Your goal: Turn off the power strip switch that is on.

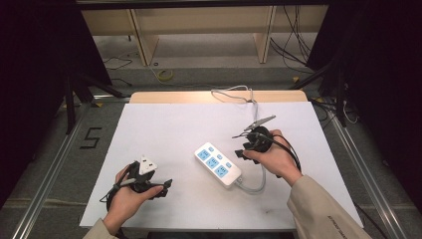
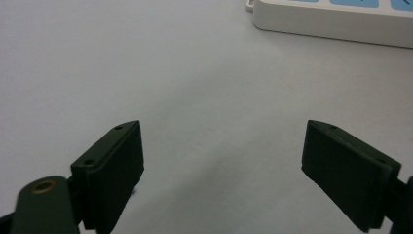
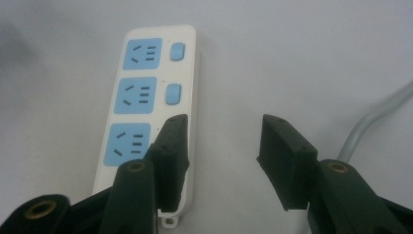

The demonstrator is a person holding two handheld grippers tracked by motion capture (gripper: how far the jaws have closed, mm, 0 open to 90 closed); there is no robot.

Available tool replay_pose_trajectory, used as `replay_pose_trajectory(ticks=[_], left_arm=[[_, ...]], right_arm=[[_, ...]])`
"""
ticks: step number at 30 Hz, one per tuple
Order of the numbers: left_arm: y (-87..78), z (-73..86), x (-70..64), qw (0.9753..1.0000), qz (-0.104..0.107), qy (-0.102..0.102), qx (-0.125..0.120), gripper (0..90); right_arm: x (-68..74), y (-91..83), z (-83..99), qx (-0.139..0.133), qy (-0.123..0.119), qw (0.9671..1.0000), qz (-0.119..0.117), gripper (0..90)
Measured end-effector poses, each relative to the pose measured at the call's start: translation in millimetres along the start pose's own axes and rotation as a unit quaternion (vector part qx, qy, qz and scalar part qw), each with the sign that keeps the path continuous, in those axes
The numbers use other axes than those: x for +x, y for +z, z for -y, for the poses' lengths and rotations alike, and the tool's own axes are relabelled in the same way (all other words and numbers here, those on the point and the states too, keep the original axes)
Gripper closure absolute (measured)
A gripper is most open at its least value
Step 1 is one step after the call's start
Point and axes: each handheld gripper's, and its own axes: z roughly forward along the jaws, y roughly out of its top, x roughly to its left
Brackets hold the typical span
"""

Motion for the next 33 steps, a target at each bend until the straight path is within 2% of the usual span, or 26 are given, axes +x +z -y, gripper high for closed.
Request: replay_pose_trajectory(ticks=[13, 25, 33], left_arm=[[0.1, 0.2, 0.4, 1.0, -0.001, -0.001, 0.0, 14.8], [0.8, 0.5, 0.3, 1.0, 0.0, -0.002, 0.0, 14.8], [0.4, 0.5, 0.6, 1.0, 0.001, -0.002, 0.0, 14.8]], right_arm=[[-2.9, -7.9, 9.7, -0.022, -0.012, 0.9997, -0.001, 49.3], [-6.9, -12.5, 28.3, -0.034, -0.01, 0.9994, -0.005, 47.5], [-7.7, -17.3, 39.4, -0.045, -0.015, 0.9988, -0.008, 43.0]])
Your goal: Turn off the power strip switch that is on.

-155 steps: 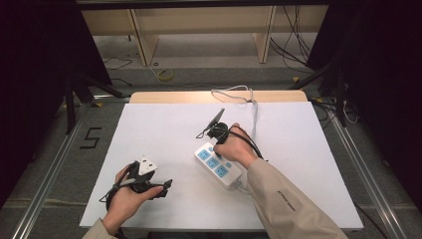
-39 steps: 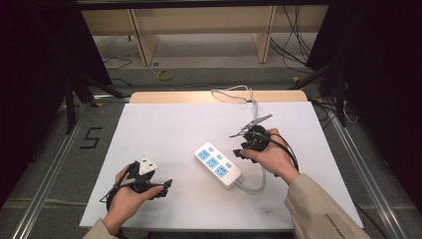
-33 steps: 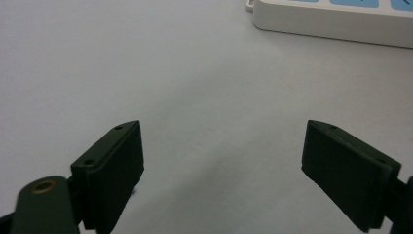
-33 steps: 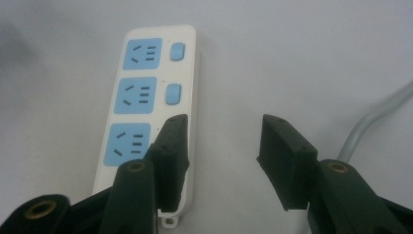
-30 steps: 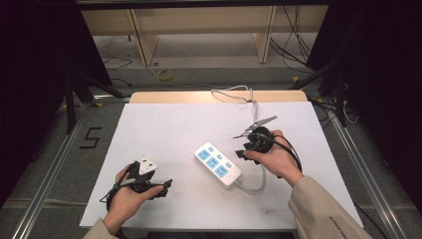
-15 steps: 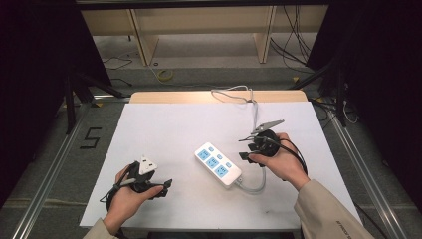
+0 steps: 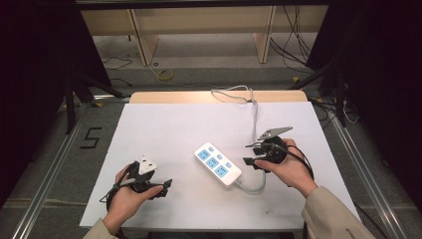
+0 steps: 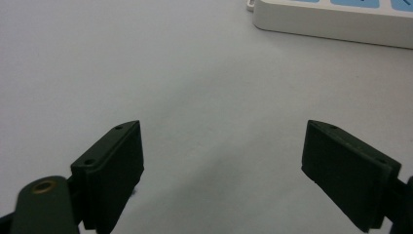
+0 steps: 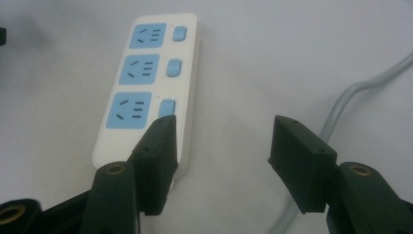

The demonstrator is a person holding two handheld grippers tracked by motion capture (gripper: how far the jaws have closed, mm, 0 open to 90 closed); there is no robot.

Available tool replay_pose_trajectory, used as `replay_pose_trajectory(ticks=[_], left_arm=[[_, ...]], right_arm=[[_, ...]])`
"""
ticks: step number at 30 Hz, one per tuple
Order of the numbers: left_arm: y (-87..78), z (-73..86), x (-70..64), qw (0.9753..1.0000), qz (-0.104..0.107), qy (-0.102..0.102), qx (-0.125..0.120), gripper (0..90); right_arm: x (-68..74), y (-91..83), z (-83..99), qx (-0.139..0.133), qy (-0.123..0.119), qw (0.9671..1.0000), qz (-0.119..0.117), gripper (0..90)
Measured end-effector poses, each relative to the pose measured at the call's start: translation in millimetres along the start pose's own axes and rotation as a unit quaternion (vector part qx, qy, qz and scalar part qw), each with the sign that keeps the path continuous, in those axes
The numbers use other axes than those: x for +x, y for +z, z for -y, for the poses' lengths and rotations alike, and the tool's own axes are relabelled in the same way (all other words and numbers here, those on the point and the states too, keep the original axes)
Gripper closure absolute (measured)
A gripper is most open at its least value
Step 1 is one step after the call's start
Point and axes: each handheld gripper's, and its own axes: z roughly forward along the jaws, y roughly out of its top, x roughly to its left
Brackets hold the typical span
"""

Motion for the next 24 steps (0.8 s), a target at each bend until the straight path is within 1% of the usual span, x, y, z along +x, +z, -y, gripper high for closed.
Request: replay_pose_trajectory(ticks=[6, 9, 13, 14, 16, 18, 20, 24], left_arm=[[0.1, 0.2, -0.2, 1.0, 0.002, 0.001, -0.001, 14.7], [0.1, 0.3, -0.1, 1.0, 0.002, 0.001, -0.001, 14.7], [0.3, 0.5, -0.2, 1.0, 0.003, 0.001, -0.002, 14.8], [-0.1, 0.5, 0.2, 1.0, 0.003, 0.004, 0.001, 14.7], [0.2, 0.7, -0.2, 1.0, 0.003, 0.001, -0.002, 14.8], [-0.1, 0.8, 0.3, 1.0, 0.004, 0.004, 0.001, 14.7], [-0.1, 0.9, 0.2, 1.0, 0.004, 0.003, 0.001, 14.7], [-0.6, 1.0, 0.0, 1.0, 0.004, 0.002, 0.001, 14.7]], right_arm=[[-2.1, -7.3, 9.9, -0.017, 0.006, 0.9998, 0.008, 40.0], [-3.0, -11.3, 15.9, -0.018, 0.012, 0.9997, 0.012, 38.0], [-3.4, -17.3, 23.8, -0.025, 0.011, 0.9995, 0.018, 36.0], [-3.5, -19.0, 25.9, -0.026, 0.013, 0.9994, 0.019, 35.4], [-4.2, -22.0, 30.6, -0.03, 0.015, 0.9992, 0.021, 34.3], [-4.8, -24.9, 35.7, -0.033, 0.019, 0.999, 0.022, 33.4], [-5.4, -27.6, 41.1, -0.038, 0.019, 0.9989, 0.022, 33.0], [-5.0, -32.5, 52.2, -0.046, 0.027, 0.9983, 0.025, 32.4]])
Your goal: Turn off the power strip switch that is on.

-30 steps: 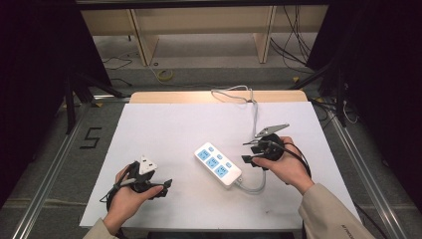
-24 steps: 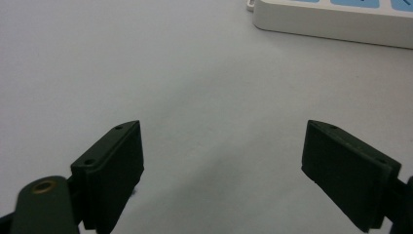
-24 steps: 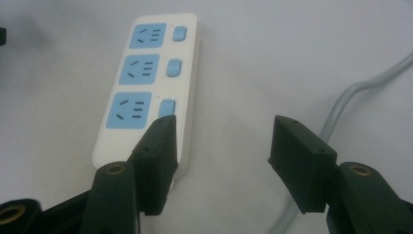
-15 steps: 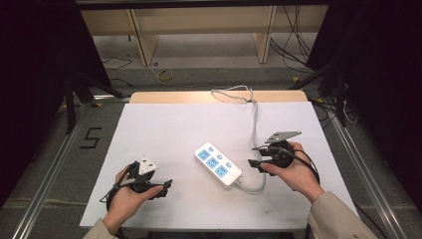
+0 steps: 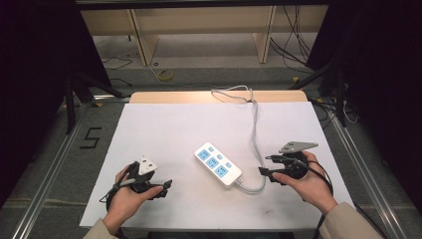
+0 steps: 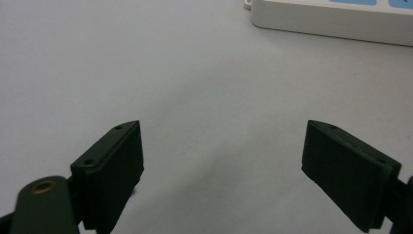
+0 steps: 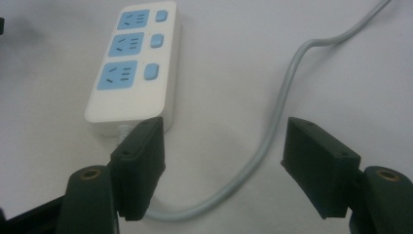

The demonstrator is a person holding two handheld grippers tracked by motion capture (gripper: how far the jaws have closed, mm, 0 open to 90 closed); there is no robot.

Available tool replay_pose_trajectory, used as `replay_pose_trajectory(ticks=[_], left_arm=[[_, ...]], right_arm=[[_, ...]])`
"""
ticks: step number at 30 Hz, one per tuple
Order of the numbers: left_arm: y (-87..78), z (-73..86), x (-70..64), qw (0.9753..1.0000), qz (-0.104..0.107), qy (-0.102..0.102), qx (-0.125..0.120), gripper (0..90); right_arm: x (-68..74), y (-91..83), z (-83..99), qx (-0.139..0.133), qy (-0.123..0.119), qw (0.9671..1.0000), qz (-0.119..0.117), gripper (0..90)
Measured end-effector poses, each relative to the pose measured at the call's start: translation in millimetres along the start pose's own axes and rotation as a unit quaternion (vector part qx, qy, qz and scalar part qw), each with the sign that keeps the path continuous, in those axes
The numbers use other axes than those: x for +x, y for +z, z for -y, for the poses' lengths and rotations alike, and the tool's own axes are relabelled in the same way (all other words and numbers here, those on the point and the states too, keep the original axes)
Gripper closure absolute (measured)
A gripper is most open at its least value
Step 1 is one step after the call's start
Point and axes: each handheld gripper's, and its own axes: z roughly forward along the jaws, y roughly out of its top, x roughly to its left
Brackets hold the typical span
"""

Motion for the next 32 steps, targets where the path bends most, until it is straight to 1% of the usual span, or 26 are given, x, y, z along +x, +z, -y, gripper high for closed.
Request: replay_pose_trajectory(ticks=[3, 7, 12, 14, 18, 20, 22, 26, 30, 32], left_arm=[[0.1, 0.3, -0.2, 1.0, 0.0, -0.002, -0.001, 14.7], [-0.3, 0.2, -0.5, 1.0, 0.003, 0.003, 0.0, 14.7], [-1.0, 0.6, -0.3, 1.0, 0.005, 0.004, 0.0, 14.6], [-1.0, 0.7, -0.4, 1.0, 0.006, 0.003, -0.001, 14.6], [-1.2, 0.5, -1.4, 0.9999, 0.008, 0.003, -0.006, 14.6], [-1.4, 0.1, -1.5, 0.9999, 0.008, 0.007, -0.006, 14.3], [-1.3, -0.2, -1.4, 0.9999, 0.008, 0.008, -0.006, 14.3], [-1.4, -0.4, -1.1, 0.9999, 0.008, 0.006, -0.004, 14.3], [0.8, -1.1, -1.8, 0.9999, 0.012, -0.004, -0.008, 13.7], [1.4, -1.4, -1.5, 0.9999, 0.013, -0.004, -0.009, 13.5]], right_arm=[[-0.1, -4.1, 7.6, -0.009, 0.001, 1.0, 0.002, 32.0], [1.1, -9.7, 14.9, -0.019, 0.002, 0.9998, 0.005, 31.4], [1.4, -13.2, 21.5, -0.025, 0.005, 0.9996, 0.006, 31.1], [1.4, -13.7, 23.8, -0.028, 0.003, 0.9996, 0.004, 30.8], [3.1, -15.9, 25.3, -0.032, 0.005, 0.9994, 0.006, 30.7], [4.3, -18.0, 24.6, -0.041, 0.003, 0.9991, 0.006, 30.6], [4.8, -19.1, 25.1, -0.045, 0.007, 0.9989, 0.006, 30.6], [5.3, -17.4, 28.0, -0.04, 0.007, 0.9992, 0.003, 30.6], [6.0, -16.9, 28.5, -0.04, 0.006, 0.9992, 0.001, 30.4], [6.0, -17.4, 28.5, -0.041, 0.007, 0.9991, 0.003, 30.3]])
